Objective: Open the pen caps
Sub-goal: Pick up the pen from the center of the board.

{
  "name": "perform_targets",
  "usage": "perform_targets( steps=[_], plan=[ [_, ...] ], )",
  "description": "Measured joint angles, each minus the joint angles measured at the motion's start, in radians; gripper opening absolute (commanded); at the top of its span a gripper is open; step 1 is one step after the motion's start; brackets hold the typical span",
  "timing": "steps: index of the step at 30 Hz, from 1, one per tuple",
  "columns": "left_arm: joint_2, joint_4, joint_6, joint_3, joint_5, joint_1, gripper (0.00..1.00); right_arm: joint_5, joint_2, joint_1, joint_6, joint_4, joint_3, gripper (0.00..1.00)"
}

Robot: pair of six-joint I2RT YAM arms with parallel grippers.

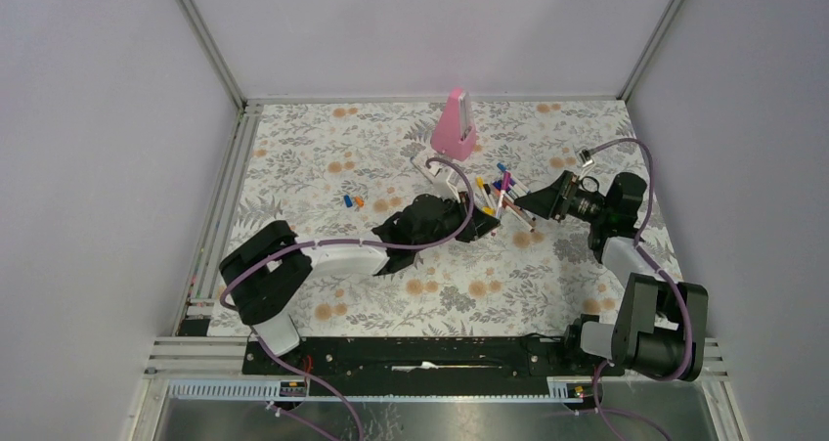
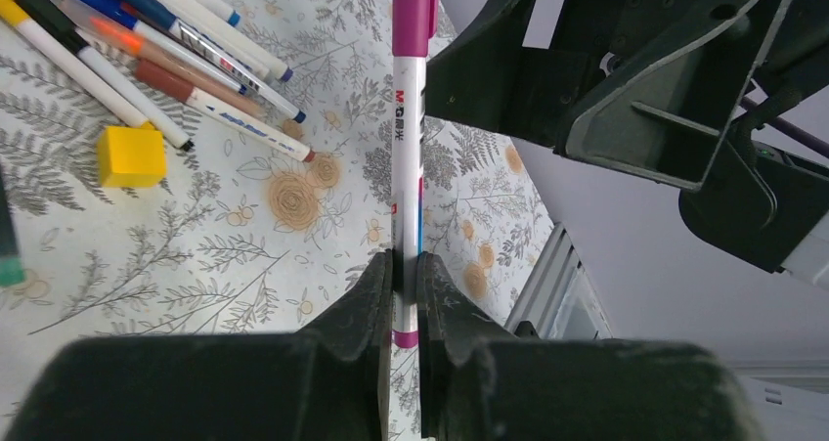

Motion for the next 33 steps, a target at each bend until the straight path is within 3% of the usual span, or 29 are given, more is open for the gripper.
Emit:
perform_targets(
  steps=[4, 9, 13, 18, 22, 25, 28, 33],
  plan=[
    [0.053, 0.014, -0.019, 0.029, 0.008, -0.015, 0.00, 0.001, 0.008, 0.037, 0.038, 0.022, -0.004, 0.80],
    [0.083, 0.032, -0.033, 0.050, 0.016, -0.031, 0.00, 0.002, 0.023, 0.069, 0.063, 0.036, -0.004, 0.66],
    [0.092, 0.042, -0.037, 0.065, 0.018, -0.043, 0.00, 0.003, 0.038, 0.091, 0.074, 0.043, -0.005, 0.44],
    [0.097, 0.057, -0.039, 0.076, 0.018, -0.053, 0.00, 0.010, 0.043, 0.102, 0.093, 0.062, -0.007, 0.03],
    [0.101, 0.062, -0.047, 0.077, 0.017, -0.053, 0.00, 0.018, 0.043, 0.102, 0.098, 0.076, -0.012, 0.00],
    [0.101, 0.062, -0.047, 0.077, 0.016, -0.053, 0.16, 0.016, 0.043, 0.102, 0.097, 0.080, -0.013, 0.00],
    [0.100, 0.055, -0.052, 0.077, 0.015, -0.053, 0.38, 0.008, 0.043, 0.102, 0.080, 0.079, -0.013, 0.00],
    [0.077, 0.013, -0.037, 0.053, 0.001, -0.053, 0.66, -0.037, 0.042, 0.103, -0.027, 0.022, -0.008, 0.00]
  ],
)
